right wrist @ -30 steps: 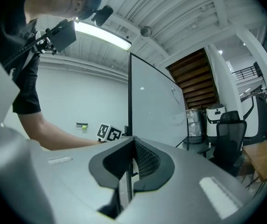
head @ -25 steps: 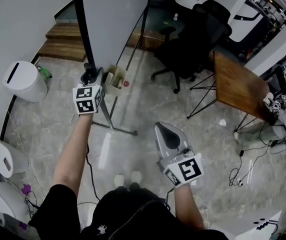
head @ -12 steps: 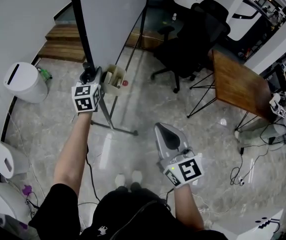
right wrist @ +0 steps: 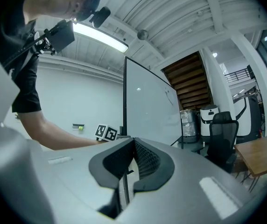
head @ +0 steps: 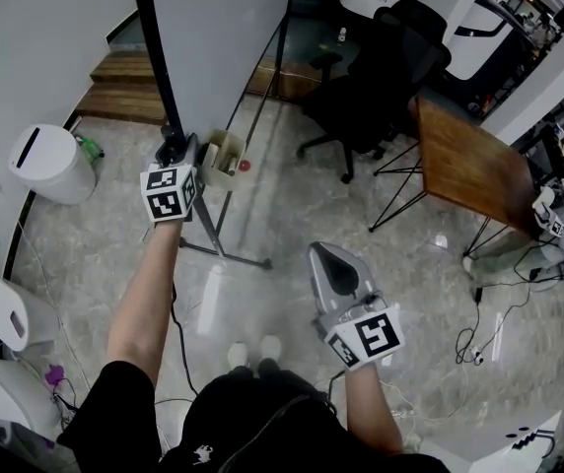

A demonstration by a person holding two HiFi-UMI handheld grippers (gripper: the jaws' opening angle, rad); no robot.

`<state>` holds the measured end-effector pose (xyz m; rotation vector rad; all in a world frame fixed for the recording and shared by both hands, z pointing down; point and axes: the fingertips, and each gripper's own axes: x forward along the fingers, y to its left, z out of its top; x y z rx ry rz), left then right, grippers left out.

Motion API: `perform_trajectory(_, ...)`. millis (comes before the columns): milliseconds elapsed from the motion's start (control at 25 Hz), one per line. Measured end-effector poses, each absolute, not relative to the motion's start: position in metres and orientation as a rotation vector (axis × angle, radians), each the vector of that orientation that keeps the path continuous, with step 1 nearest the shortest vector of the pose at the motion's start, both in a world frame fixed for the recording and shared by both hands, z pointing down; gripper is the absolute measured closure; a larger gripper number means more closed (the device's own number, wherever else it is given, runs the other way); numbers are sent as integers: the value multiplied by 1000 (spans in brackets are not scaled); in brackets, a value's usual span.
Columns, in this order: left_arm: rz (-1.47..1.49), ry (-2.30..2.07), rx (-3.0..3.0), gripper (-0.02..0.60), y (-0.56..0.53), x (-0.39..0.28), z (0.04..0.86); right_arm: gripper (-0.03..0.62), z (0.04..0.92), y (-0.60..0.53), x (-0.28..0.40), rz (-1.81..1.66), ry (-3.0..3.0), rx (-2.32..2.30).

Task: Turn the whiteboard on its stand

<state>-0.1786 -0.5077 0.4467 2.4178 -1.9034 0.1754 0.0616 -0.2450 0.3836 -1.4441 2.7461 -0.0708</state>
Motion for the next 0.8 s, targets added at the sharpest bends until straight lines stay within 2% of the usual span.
perform_trajectory(800, 175, -1924, 2403, 411, -456, -190, 448, 585, 375, -226, 54, -41, 2750, -1397)
